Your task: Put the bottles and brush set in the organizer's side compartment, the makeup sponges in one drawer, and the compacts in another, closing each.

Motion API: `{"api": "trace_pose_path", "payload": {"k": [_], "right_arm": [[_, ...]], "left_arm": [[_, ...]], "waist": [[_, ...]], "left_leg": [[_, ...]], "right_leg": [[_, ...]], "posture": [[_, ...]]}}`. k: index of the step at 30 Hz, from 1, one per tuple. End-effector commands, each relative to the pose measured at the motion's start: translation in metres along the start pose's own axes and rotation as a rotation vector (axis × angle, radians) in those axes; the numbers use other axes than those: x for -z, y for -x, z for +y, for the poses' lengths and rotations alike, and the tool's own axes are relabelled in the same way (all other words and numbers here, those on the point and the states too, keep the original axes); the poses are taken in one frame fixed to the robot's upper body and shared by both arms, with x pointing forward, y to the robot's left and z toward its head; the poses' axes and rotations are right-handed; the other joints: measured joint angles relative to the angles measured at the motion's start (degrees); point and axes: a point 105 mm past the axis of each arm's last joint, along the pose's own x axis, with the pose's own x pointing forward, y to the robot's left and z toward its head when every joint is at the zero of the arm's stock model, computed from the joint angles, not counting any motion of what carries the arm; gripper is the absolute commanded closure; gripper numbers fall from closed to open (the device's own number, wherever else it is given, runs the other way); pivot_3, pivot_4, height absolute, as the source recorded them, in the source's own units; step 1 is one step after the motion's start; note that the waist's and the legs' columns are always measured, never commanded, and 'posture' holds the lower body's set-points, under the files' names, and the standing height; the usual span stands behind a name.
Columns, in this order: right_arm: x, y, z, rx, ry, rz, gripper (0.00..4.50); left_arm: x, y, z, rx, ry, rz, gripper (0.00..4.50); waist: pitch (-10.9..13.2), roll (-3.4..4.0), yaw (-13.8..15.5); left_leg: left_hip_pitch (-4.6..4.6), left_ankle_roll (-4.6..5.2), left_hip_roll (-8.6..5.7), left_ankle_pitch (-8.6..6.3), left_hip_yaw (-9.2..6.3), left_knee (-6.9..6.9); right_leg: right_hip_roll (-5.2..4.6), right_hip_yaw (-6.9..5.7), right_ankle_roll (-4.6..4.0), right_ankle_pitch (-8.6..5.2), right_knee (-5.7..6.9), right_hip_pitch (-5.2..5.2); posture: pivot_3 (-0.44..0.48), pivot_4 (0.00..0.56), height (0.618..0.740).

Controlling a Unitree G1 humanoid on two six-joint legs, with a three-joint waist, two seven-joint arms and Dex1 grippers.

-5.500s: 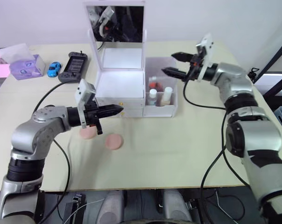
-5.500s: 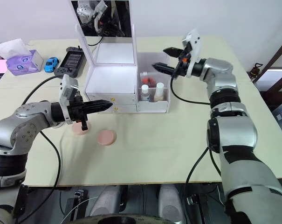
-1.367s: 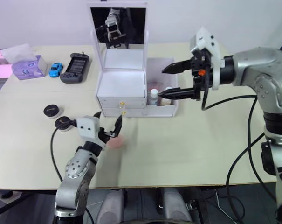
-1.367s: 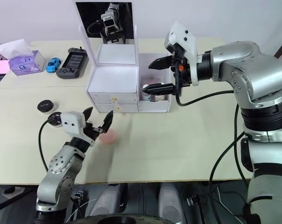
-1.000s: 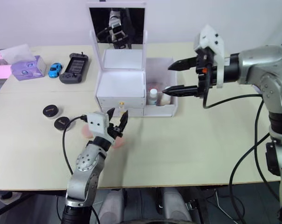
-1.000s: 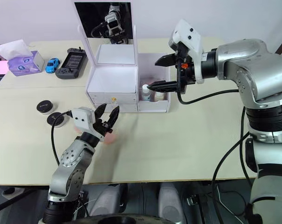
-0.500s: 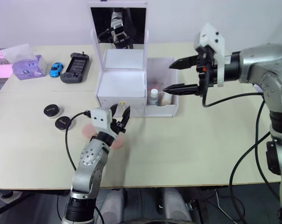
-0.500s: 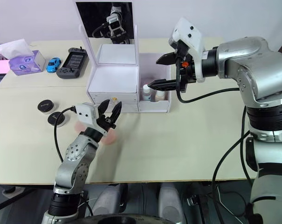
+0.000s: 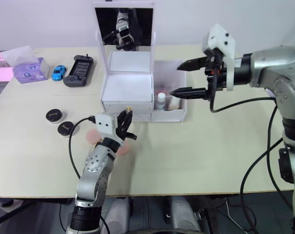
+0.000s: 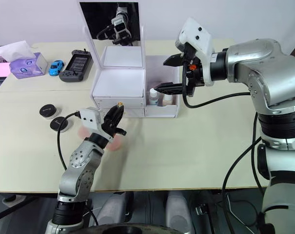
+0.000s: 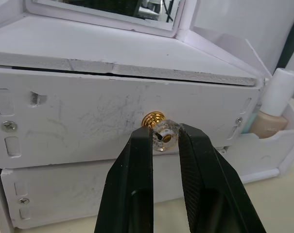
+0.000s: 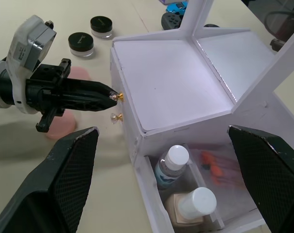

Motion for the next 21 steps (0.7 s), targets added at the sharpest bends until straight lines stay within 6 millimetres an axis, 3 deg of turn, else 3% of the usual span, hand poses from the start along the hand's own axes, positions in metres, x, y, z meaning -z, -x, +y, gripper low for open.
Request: {"api": "trace_pose_path", "payload": {"k": [1, 7, 13, 21], "right_arm": [[-0.009, 0.004, 0.0, 0.016, 0.04, -0.04, 0.0], [-0.001, -0.003, 0.001, 0.008, 0.023, -0.052, 0.0], [0.003, -0.008, 0.005, -0.009, 0.009, -0.064, 0.0], [0.005, -0.011, 0.01, -0.056, -0.02, -0.068, 0.0]], "left_arm": [[-0.012, 0.013, -0.014, 0.071, -0.018, -0.022, 4.27], [-0.013, 0.047, -0.011, 0.077, -0.005, 0.047, 4.27], [-0.009, 0.07, -0.018, 0.127, 0.013, 0.128, 4.27], [-0.006, 0.083, -0.021, 0.153, 0.026, 0.181, 4.27]], "waist": [[0.0, 0.0, -0.1], [0.0, 0.0, -0.1], [0.0, 0.01, -0.2], [0.0, 0.02, -0.1]], "left_leg": [[0.0, 0.0, 0.0, 0.0, 0.0, -0.01], [0.03, 0.12, 0.02, -0.07, -0.01, -0.02], [-0.01, 0.11, 0.02, -0.08, 0.01, 0.04], [-0.02, 0.13, 0.02, -0.09, 0.01, 0.0]], "right_leg": [[0.0, 0.0, 0.0, 0.0, 0.0, -0.01], [0.0, 0.0, 0.0, -0.02, 0.01, -0.02], [-0.02, 0.0, 0.0, -0.03, -0.05, -0.01], [-0.02, 0.0, 0.0, -0.04, -0.06, -0.04]], "posture": [[0.0, 0.15, 0.74], [0.0, 0.15, 0.74], [0.0, 0.15, 0.74], [0.0, 0.15, 0.74]]}}
